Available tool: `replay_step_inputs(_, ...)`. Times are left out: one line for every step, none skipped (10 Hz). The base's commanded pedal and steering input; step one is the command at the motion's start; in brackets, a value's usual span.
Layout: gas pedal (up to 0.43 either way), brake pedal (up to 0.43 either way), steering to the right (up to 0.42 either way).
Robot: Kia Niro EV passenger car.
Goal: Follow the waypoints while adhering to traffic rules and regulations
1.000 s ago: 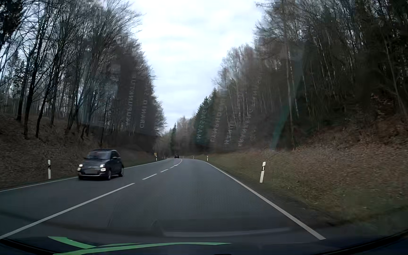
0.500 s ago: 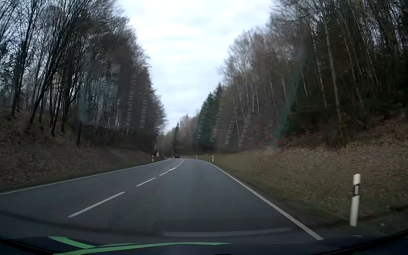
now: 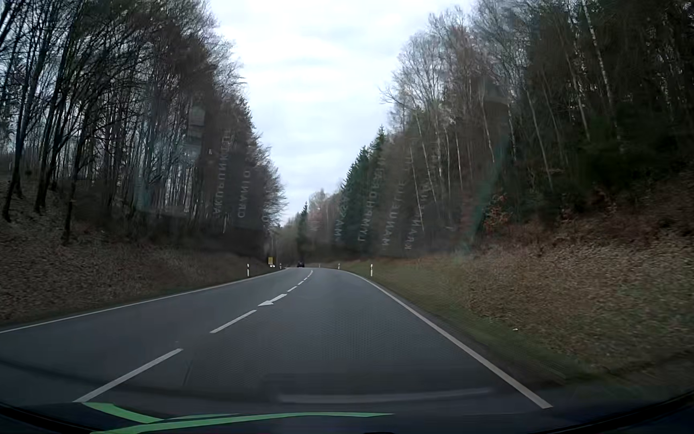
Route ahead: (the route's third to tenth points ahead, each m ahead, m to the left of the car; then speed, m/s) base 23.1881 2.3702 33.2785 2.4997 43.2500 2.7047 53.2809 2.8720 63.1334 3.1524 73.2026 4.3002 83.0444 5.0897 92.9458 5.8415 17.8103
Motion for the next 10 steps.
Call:
replay_step_inputs(0.138,0.000,-0.005)
replay_step_inputs(0.138,0.000,-0.004)
replay_step_inputs(0.138,0.000,-0.005)
replay_step_inputs(0.138,0.000,-0.005)
replay_step_inputs(0.138,0.000,-0.005)
replay_step_inputs(0.138,0.000,-0.004)
replay_step_inputs(0.138,0.000,-0.005)
replay_step_inputs(0.138,0.000,-0.005)
replay_step_inputs(0.150,0.000,-0.004)
replay_step_inputs(0.157,0.000,-0.004)
